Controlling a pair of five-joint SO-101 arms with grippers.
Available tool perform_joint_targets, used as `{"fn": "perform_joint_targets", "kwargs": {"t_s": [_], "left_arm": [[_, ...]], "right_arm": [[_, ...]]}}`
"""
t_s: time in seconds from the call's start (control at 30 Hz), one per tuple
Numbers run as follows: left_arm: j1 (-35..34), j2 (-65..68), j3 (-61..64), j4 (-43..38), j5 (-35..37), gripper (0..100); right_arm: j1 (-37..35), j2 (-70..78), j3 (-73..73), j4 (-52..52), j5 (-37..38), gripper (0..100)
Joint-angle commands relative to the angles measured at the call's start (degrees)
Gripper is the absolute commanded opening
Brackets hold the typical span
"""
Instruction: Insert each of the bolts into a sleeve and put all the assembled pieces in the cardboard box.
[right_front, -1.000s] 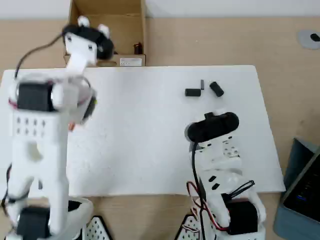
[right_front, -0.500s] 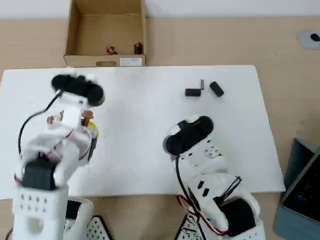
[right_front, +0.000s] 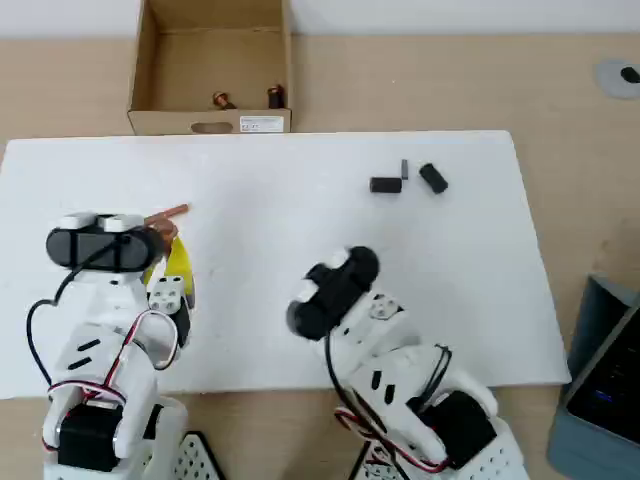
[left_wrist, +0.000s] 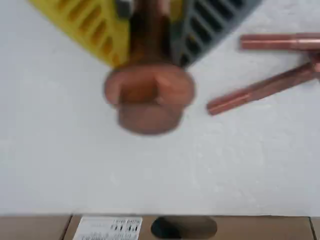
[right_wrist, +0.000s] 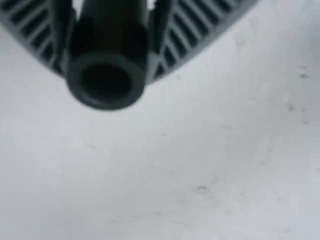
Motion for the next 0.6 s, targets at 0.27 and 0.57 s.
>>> {"fn": "perform_joint_targets", "kwargs": {"t_s": [0.27,0.57], "left_arm": [[1.0,-0.8,0.3,-11.4,20.4,0],[15.6,-1.3,-0.8,-11.7,32.7,0]], "right_arm": [[-4.4,-0.7,3.5,-5.6,0.6,0.9],[-4.8,-0.7,4.4,-5.6,0.6,0.9]]}}
